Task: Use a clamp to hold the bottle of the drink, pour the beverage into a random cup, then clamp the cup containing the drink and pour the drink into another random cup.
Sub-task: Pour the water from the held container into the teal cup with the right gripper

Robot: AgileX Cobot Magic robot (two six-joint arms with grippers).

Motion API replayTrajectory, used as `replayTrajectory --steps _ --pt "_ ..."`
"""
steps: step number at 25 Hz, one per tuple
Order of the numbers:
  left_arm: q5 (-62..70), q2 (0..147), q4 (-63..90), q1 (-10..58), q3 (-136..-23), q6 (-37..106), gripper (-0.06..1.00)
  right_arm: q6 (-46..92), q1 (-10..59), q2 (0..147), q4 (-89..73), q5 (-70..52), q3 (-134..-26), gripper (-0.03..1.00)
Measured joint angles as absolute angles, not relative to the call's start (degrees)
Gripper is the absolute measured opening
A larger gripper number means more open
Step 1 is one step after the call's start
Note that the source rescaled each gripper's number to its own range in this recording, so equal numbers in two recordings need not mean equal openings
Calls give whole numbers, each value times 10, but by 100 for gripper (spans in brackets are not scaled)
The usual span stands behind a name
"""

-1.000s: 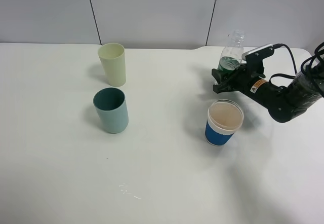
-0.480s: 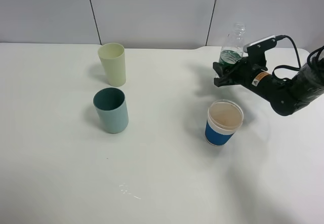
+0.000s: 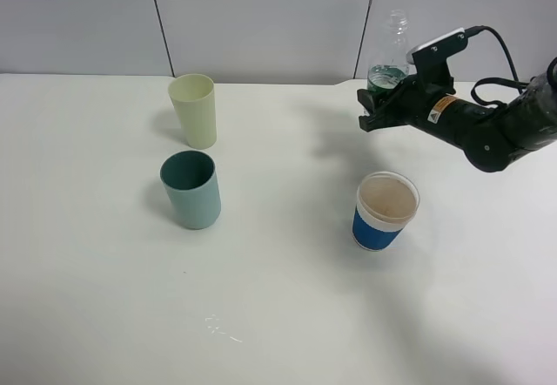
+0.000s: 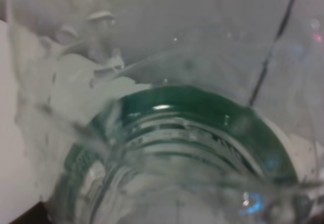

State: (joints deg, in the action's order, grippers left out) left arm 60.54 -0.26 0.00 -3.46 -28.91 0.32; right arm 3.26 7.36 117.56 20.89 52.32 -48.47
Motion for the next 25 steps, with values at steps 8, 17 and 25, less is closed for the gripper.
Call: replayTrajectory --steps 8,17,25 --pt "605 -3 0 -35 -289 3 100 35 144 1154 211 403 -561 1" --pt "605 -3 0 -35 -289 3 100 74 211 1154 211 327 -626 1" --pt "605 -3 0 -35 -289 0 100 100 255 1154 218 289 -660 1"
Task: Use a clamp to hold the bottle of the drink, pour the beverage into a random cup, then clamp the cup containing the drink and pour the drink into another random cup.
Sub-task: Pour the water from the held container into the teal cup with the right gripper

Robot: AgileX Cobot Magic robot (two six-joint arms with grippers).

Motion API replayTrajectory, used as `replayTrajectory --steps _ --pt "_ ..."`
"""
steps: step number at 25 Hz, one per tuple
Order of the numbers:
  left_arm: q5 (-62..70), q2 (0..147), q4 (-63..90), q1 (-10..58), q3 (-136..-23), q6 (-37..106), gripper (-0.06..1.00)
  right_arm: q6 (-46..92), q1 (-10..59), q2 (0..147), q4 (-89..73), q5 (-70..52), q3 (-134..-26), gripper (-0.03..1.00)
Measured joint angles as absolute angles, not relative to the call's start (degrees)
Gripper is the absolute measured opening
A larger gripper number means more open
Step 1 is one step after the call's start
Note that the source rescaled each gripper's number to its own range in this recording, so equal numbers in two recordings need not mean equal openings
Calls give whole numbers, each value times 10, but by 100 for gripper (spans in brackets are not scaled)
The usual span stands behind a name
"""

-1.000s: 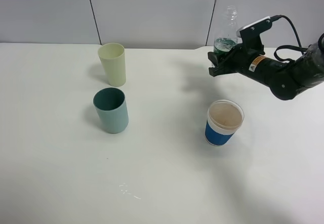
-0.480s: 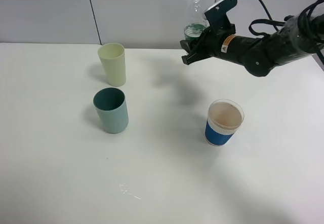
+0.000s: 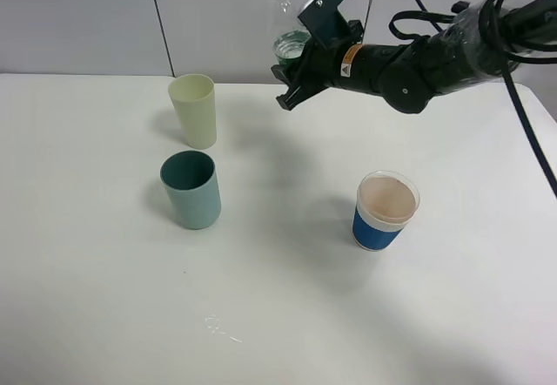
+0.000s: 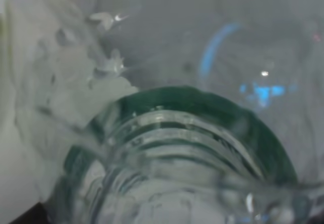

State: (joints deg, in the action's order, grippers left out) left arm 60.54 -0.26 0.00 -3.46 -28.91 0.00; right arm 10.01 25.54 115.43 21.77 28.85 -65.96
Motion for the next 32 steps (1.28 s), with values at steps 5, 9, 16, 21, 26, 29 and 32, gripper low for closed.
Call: replayTrajectory --steps 5,9,16,21,26,29,32 --pt "605 -3 0 -35 -289 3 100 127 275 1154 222 279 -660 1" --pt "605 -3 0 -35 -289 3 100 147 287 1154 223 273 -660 1" --pt "605 -3 0 -35 -289 3 100 192 308 1154 224 261 -660 1" --pt "605 -3 0 -35 -289 3 100 196 319 1155 224 248 -660 1" --pt "605 -3 0 -35 -289 0 100 197 331 1155 224 242 -660 1" --pt "605 -3 0 -35 -289 0 100 197 339 1155 224 239 -660 1" --pt "605 -3 0 -35 -289 0 100 197 343 1155 224 238 -660 1"
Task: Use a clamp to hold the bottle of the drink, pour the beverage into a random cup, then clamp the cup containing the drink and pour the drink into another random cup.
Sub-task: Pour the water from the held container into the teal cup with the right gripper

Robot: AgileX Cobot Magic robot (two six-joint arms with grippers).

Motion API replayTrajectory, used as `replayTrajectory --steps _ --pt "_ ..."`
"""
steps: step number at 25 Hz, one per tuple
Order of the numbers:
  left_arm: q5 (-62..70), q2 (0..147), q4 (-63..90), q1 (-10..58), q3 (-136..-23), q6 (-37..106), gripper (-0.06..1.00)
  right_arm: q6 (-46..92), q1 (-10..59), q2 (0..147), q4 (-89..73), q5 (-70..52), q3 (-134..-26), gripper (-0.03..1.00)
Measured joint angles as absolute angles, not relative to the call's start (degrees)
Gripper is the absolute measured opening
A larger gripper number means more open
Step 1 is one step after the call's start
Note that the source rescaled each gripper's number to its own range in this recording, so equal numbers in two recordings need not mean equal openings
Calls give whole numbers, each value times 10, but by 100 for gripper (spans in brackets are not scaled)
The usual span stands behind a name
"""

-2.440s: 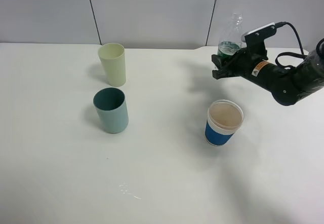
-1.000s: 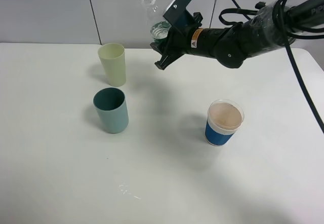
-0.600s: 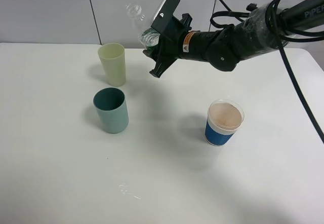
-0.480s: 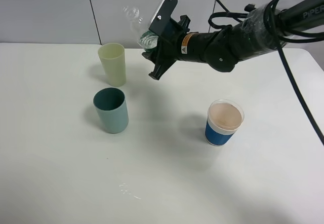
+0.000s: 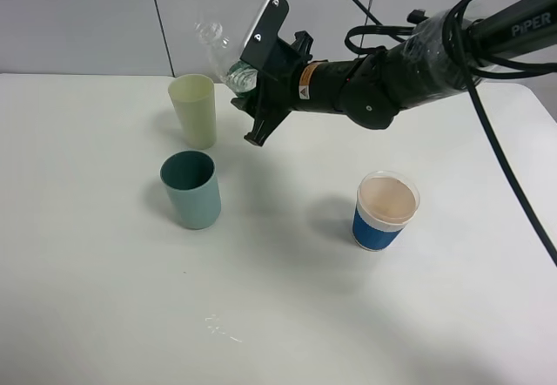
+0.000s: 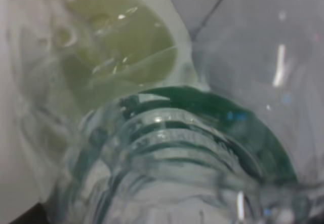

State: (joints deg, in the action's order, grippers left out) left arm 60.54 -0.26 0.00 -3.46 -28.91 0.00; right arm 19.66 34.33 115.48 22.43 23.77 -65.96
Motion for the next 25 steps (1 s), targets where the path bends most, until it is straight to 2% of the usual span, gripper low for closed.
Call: replayTrajectory --steps 15,25 --pt "605 -3 0 -35 -289 0 100 168 358 1155 340 209 -660 1" --pt "605 -3 0 -35 -289 3 100 166 366 1155 377 148 -678 1"
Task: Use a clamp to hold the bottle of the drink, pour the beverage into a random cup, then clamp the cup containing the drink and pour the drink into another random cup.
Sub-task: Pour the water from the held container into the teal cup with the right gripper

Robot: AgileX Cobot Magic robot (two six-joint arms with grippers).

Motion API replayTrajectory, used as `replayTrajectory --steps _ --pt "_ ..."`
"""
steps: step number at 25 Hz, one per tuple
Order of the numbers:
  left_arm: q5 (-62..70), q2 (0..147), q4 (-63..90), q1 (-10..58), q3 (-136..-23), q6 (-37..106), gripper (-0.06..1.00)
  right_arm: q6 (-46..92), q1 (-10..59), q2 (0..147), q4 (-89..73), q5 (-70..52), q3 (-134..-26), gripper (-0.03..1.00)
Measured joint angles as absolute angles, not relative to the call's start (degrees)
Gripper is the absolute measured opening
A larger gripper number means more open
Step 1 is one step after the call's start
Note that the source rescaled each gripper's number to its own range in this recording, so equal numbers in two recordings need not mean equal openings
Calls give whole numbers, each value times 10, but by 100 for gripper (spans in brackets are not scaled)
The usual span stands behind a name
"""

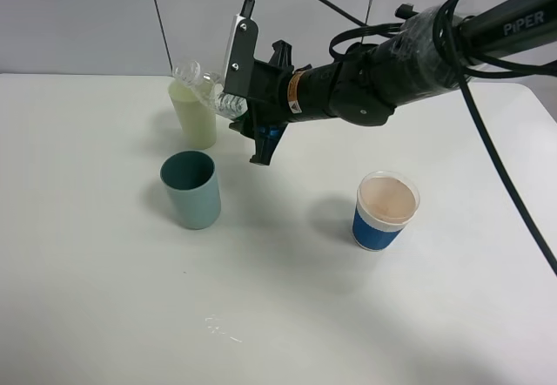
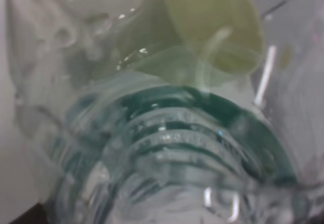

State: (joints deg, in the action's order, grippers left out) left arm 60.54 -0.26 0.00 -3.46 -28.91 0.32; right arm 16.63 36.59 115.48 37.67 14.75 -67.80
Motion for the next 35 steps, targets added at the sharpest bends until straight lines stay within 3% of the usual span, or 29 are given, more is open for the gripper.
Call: replayTrajectory --steps 35 --pt "605 -3 0 -35 -289 0 100 263 389 1155 428 72 -711 1"
